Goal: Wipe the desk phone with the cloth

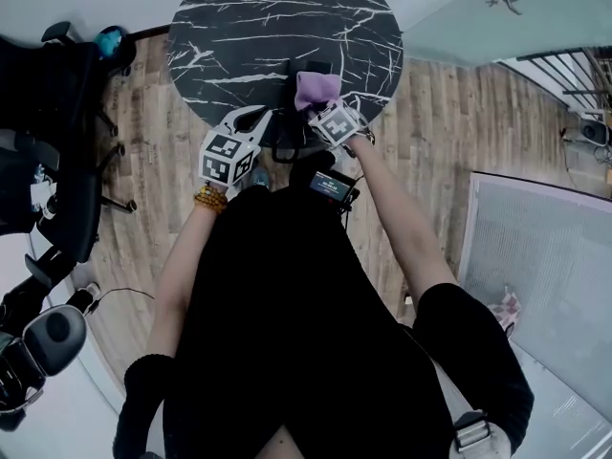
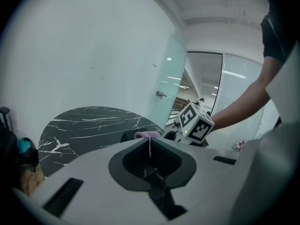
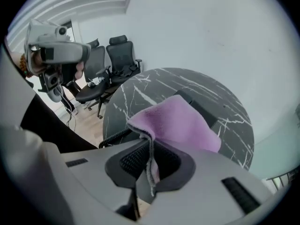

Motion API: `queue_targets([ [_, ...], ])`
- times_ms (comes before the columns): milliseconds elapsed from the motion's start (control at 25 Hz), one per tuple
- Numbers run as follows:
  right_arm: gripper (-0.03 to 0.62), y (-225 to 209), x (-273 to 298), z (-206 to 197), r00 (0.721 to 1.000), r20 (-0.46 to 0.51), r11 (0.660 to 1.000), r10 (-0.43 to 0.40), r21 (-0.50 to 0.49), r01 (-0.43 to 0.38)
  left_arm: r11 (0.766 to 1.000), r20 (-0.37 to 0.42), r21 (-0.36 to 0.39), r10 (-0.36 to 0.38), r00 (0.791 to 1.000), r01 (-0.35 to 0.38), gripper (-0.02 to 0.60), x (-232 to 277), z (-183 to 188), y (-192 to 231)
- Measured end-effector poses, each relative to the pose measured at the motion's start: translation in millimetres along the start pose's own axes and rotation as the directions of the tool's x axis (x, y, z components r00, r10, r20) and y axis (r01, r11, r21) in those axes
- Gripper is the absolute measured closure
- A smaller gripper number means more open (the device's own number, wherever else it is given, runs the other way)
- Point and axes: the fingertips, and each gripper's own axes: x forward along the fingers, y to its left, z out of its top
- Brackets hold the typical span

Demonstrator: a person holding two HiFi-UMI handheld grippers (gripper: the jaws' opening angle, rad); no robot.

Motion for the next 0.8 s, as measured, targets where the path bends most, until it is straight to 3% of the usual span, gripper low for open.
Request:
queue_targets([
  [320,0.544,-102.3,-43.5,54.0,0.976,0.096,0.978,-0.194,-0.062,0.200,1.000,-0.011,-0.008,-0.014,1.000,0.014,0.560,4.9,-3.1,-2.9],
  [520,0.544,-153.2,-70.1,82.3,0.937,0.134,0.932,-0.324,-0.126,0.340,1.000,-0.014,-0.015,-0.007,1.000,0.006,0.560,4.2,-3.4,-0.5],
  [680,0.545,-183.7,-90.2,98.8,0.898,0.180,0.902,-0.402,-0.092,0.422,1.000,-0.024,-0.016,-0.008,1.000,0.008,0.560,4.6,-5.1,-1.7],
  [800,0.544,-188.7,-87.5,98.9,0.892,0.186,0.899,-0.412,-0.078,0.431,1.000,-0.031,-0.018,-0.005,1.000,0.005,0.559,5.9,-7.9,-1.9],
])
